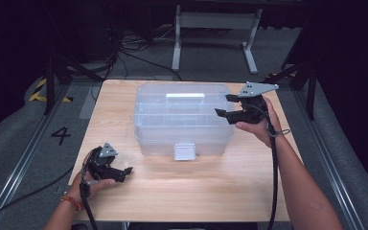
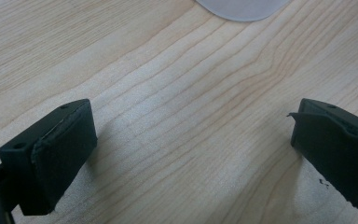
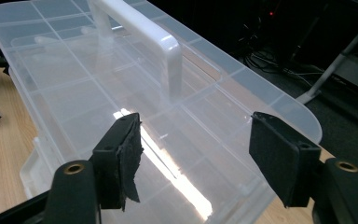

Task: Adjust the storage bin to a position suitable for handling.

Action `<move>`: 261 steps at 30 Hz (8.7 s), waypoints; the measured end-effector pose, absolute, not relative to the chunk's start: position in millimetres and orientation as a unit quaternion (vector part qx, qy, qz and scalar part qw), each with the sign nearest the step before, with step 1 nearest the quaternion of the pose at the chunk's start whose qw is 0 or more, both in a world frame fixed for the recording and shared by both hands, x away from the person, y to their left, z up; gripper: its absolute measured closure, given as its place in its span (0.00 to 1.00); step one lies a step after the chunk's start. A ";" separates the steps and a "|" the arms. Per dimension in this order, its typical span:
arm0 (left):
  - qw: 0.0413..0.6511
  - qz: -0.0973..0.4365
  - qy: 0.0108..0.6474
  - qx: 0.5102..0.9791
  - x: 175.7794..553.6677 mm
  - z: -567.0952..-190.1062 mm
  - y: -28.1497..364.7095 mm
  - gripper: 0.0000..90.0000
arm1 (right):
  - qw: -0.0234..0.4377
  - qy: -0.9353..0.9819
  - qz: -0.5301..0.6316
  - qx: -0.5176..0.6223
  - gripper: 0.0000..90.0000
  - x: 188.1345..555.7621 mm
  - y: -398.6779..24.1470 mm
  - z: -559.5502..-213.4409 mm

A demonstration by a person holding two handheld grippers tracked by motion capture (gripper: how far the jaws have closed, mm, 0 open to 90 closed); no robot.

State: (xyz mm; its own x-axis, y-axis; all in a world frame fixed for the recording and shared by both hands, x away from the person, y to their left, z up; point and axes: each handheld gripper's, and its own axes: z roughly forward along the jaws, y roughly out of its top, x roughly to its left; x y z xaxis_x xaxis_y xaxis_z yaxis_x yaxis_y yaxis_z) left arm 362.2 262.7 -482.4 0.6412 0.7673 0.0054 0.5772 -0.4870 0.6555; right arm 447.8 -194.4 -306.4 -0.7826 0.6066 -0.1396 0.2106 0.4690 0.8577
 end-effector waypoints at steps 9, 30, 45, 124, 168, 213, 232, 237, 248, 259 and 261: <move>0.316 0.150 0.396 0.849 362.2 -482.4 262.6 0.01 | 0.211 0.835 0.446 0.241 0.41 457.7 -180.7 -305.8; 0.317 0.150 0.397 0.848 362.0 -482.4 262.5 0.01 | 0.202 0.854 0.421 0.228 0.59 483.2 -149.1 -303.3; 0.319 0.150 0.395 0.848 360.2 -481.8 262.7 0.04 | 0.201 0.869 0.401 0.209 0.83 486.6 -132.8 -302.6; 0.458 0.207 0.329 0.800 373.5 -403.1 229.8 0.98 | 0.198 0.851 0.412 0.259 0.66 492.9 -149.1 -279.1; 0.455 0.230 0.317 0.800 376.3 -387.8 228.5 0.99 | 0.242 0.836 0.417 0.263 0.39 399.0 -249.8 -375.0; 0.442 0.230 0.308 0.811 376.4 -394.7 227.4 0.95 | 0.328 0.767 0.481 0.270 0.54 414.5 -233.3 -351.6; 0.451 0.220 0.306 0.809 376.1 -402.2 226.1 0.94 | 0.335 0.740 0.505 0.291 0.60 431.3 -226.9 -342.5; 0.455 0.218 0.304 0.808 377.0 -403.0 227.9 0.93 | 0.337 0.723 0.524 0.300 0.60 438.1 -226.2 -339.9; 0.458 0.218 0.302 0.807 378.9 -403.9 229.0 0.92 | 0.363 0.716 0.508 0.312 0.67 451.7 -218.7 -338.0; 0.462 0.214 0.303 0.806 379.5 -404.8 229.1 0.92 | 0.371 0.719 0.497 0.313 0.71 461.5 -218.0 -329.8; 0.461 0.214 0.303 0.806 379.5 -404.8 229.2 0.92 | 0.373 0.720 0.494 0.314 0.72 463.4 -217.5 -328.0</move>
